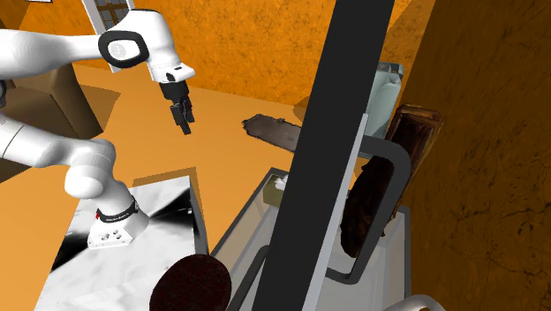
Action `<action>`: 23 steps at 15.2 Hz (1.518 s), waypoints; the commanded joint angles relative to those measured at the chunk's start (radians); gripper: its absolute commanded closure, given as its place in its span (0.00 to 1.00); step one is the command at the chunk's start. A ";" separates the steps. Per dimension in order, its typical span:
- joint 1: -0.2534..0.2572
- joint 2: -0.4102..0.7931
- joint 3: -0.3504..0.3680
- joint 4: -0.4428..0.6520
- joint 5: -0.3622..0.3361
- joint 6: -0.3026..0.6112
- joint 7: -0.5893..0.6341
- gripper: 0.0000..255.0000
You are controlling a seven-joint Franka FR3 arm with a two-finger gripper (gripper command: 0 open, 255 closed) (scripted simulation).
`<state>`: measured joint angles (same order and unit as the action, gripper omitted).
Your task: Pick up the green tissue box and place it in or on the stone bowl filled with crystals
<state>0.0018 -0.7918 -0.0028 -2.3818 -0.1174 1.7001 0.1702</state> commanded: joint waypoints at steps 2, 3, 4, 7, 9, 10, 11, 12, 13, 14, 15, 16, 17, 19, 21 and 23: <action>0.001 0.022 -0.030 0.000 0.000 0.027 -0.034 0.00; 0.003 0.047 -0.059 0.002 0.001 0.053 -0.067 0.00; 0.006 0.073 -0.089 0.005 0.003 0.079 -0.102 0.00; 0.018 0.163 -0.175 0.028 0.021 0.151 -0.208 0.00; 0.032 0.231 -0.233 0.052 0.043 0.194 -0.283 0.00; 0.040 0.267 -0.261 0.068 0.058 0.213 -0.322 0.00; 0.048 0.305 -0.288 0.085 0.075 0.230 -0.362 0.00; 0.057 0.344 -0.315 0.104 0.095 0.246 -0.403 0.00; 0.066 0.385 -0.342 0.124 0.118 0.260 -0.445 0.00; 0.076 0.427 -0.368 0.147 0.144 0.272 -0.489 0.00; 0.086 0.470 -0.394 0.172 0.173 0.281 -0.534 0.00; 0.096 0.515 -0.419 0.198 0.204 0.287 -0.580 0.00; 0.104 0.562 -0.441 0.227 0.239 0.291 -0.628 0.00; 0.115 0.660 -0.482 0.291 0.317 0.290 -0.725 0.00; 0.115 0.764 -0.511 0.363 0.403 0.274 -0.822 0.00; 0.102 0.872 -0.526 0.443 0.491 0.246 -0.914 0.00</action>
<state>0.1071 0.0236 -0.5213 -1.9719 0.3240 1.9515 -0.6930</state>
